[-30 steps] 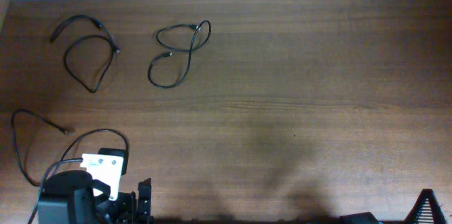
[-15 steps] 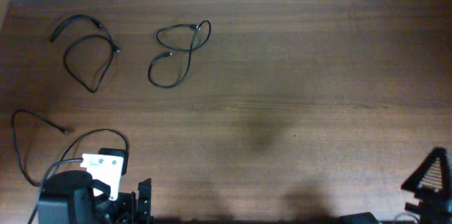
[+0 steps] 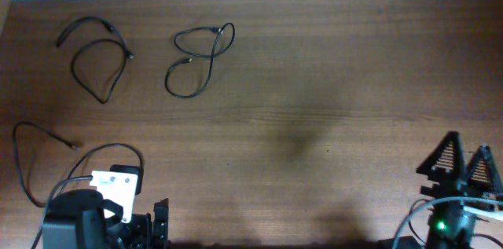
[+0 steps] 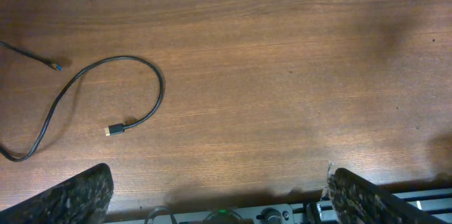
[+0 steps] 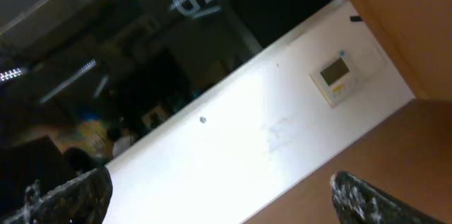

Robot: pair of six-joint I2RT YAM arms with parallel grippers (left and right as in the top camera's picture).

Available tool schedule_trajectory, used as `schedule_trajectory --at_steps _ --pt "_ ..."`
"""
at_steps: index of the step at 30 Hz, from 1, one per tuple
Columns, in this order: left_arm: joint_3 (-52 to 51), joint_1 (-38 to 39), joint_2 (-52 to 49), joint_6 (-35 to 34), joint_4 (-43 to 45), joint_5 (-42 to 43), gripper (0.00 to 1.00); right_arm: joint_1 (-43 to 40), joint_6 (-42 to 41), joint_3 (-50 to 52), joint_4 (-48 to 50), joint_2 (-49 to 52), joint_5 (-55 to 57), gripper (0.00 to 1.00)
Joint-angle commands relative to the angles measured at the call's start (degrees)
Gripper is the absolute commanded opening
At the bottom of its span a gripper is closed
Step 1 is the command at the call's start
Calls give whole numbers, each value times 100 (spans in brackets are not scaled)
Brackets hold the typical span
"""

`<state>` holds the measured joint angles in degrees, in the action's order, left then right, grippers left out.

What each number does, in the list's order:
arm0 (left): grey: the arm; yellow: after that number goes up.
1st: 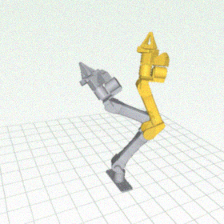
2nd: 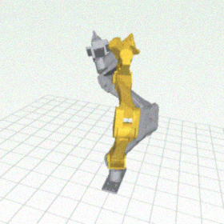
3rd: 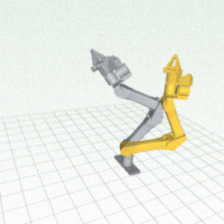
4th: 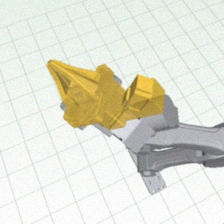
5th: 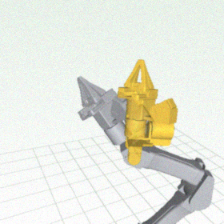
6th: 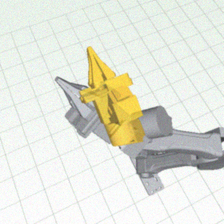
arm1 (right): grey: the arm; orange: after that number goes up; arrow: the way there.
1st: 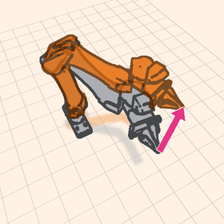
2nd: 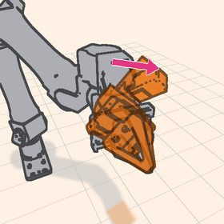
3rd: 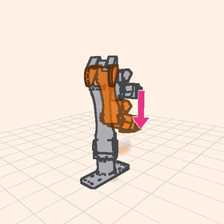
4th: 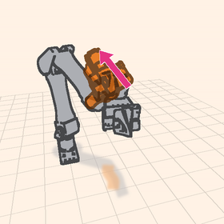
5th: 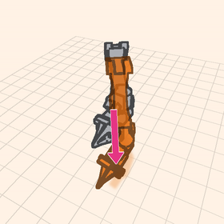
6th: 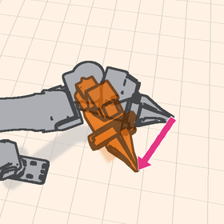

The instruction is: Untangle cables

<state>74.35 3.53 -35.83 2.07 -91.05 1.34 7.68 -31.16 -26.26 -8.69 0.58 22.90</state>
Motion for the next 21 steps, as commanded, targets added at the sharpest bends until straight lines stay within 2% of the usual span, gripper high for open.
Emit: schedule_trajectory --at_steps 1,19,21 --pt "11 7 20 -59 13 42 99 -22 22 555 83 -33 -15 99" --pt "11 7 20 -59 13 42 99 -22 22 1980 87 -35 -15 98" --pt "11 7 20 -59 13 42 99 -22 22 2232 345 -35 -15 99"
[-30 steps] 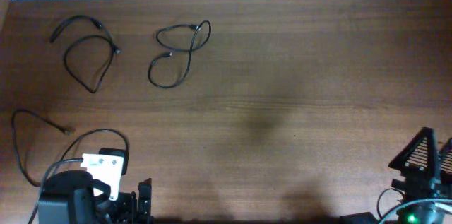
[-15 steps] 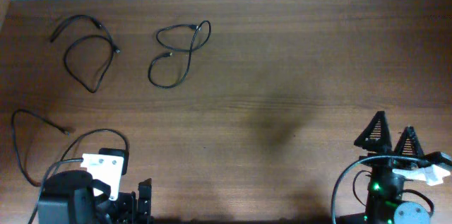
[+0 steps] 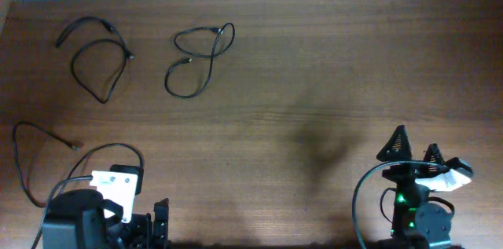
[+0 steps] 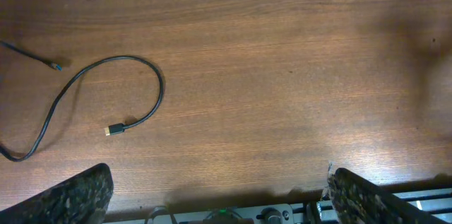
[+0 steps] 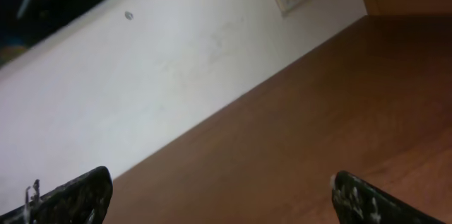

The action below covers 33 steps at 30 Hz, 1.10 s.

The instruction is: Untangle cables

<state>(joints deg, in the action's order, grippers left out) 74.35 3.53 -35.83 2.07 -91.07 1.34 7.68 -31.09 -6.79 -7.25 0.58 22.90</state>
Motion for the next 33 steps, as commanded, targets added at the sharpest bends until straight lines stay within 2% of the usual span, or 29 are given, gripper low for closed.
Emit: schedule_trajectory --at_steps 1,3,33 --pt "11 7 20 -59 15 42 99 -22 15 407 278 -35 -15 98" --pt "11 7 20 -59 15 42 99 -26 17 632 455 -35 -13 99" --pt "11 11 20 -59 15 42 99 -26 17 645 455 -33 -15 98"
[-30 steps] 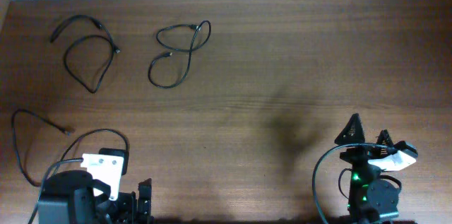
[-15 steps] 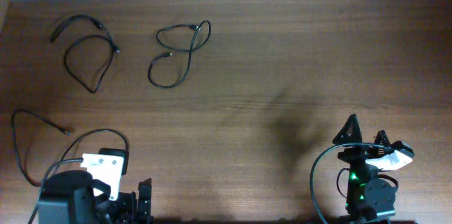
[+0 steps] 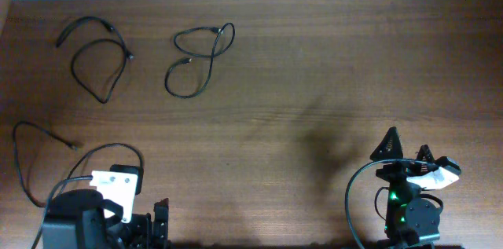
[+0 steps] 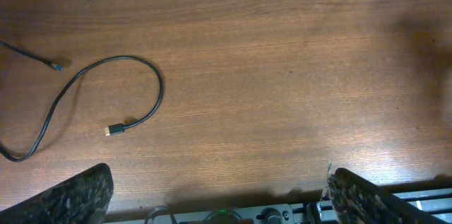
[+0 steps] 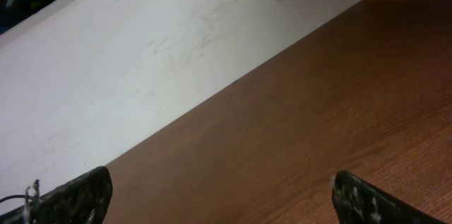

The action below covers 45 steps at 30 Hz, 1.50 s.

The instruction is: Untangle cables

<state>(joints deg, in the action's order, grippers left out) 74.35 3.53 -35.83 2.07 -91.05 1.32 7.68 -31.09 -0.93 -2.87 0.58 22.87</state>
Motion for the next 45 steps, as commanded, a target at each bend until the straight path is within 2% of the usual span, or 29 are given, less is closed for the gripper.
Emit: schedule_trajectory --at_steps 1,5,12,26,34,40,45 --pt "11 20 48 -59 13 44 99 -26 17 59 17 -33 -13 98" --pt "11 4 448 -59 13 44 99 -26 15 59 17 -33 -13 98" --pt "11 -275 2181 -59 9 44 99 -26 17 59 17 -33 -13 98" --pt "11 -372 3506 -59 7 44 99 -26 17 59 17 -33 -13 99" --pt "151 -380 3545 -59 -125 46 99 -26 17 59 17 -33 -13 99" --pt "-326 -380 3543 -35 1943 -109 99 -26 17 59 17 -31 -13 99" --pt "-2144 -380 3543 -35 3300 -57 99 -26 15 59 17 -28 -13 98"
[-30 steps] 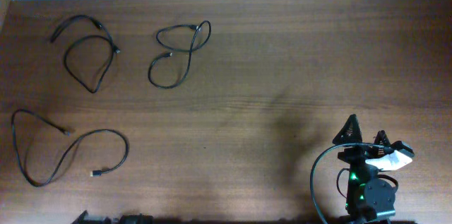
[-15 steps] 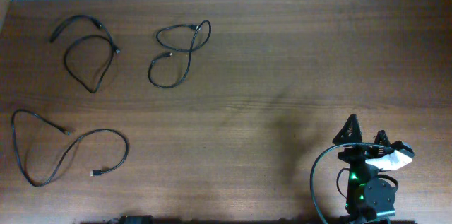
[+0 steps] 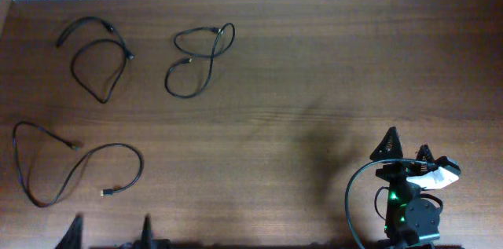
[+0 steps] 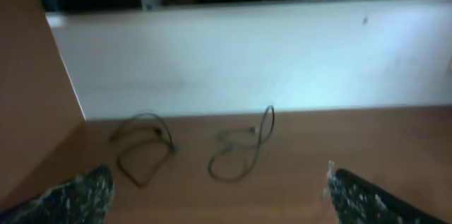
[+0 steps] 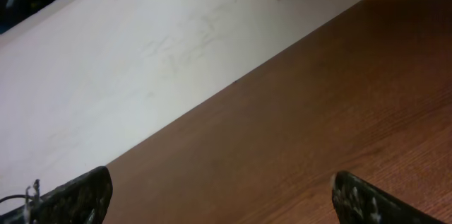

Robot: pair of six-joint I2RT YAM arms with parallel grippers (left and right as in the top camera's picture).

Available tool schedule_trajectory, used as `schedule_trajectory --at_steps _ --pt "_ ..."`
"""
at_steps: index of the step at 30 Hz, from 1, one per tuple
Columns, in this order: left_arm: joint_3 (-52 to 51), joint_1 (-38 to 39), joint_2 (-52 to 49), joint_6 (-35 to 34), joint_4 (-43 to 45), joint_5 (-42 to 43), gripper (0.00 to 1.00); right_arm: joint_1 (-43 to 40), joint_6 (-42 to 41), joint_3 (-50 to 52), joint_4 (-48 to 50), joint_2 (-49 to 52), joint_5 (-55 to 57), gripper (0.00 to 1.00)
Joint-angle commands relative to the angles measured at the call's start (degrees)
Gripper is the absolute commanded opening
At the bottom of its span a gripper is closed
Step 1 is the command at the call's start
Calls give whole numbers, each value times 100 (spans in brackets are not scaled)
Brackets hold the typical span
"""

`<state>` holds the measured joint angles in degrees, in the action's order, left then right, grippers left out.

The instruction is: Untangle cables

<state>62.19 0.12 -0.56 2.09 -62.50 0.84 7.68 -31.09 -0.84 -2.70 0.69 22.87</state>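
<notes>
Three thin black cables lie apart on the left half of the table. One loops at the far left, one crosses itself in a figure-eight, and one curves near the front left. The left wrist view shows the two far cables, the looped one and the figure-eight. My left gripper sits at the front edge, open and empty. My right gripper stands at the front right, open and empty, far from any cable.
A brown wooden table ends at a white wall along its far side. A wooden side panel rises at the table's left. The right arm's base with a green light is at the front right.
My left arm has dropped back to the front edge, so only its fingertips show overhead. Its camera now faces the far wall, not the tabletop. The front-left cable lies uncovered. The right arm is unmoved.
At first my right gripper was at the far right front, its camera tilted up at a window. It then stood further left and lower, facing table and wall, and stayed. My left arm held still over the front-left cable, then sat back at the edge. No cable moved.
</notes>
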Motion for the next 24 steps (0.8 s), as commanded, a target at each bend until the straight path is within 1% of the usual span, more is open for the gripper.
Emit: schedule_trajectory --at_steps 1,3,5,7,11,14,20,22,24 --pt "-1335 -39 17 -39 841 140 99 -26 17 50 0 -39 -13 98" --pt "-2111 -39 15 -39 2081 592 99 -26 17 50 0 -39 -13 99" --pt "-2590 -39 15 -37 2931 673 99 -26 17 50 0 -39 -13 98" --pt "-3195 -39 15 -37 3674 669 99 -26 17 50 0 -39 -13 98" --pt "-4435 -39 15 -37 4767 671 99 -26 17 50 0 -39 -13 98" --pt "-4776 -39 15 -37 4872 675 99 -26 17 50 0 -39 -13 98" --pt "-4990 -42 15 -35 4907 680 99 -26 15 50 0 -39 -13 99" --pt "-5184 -42 15 -33 5093 667 99 -26 17 50 0 -39 -13 98" --pt "-5547 -39 15 -35 5589 667 99 -26 17 50 0 -39 -13 99"
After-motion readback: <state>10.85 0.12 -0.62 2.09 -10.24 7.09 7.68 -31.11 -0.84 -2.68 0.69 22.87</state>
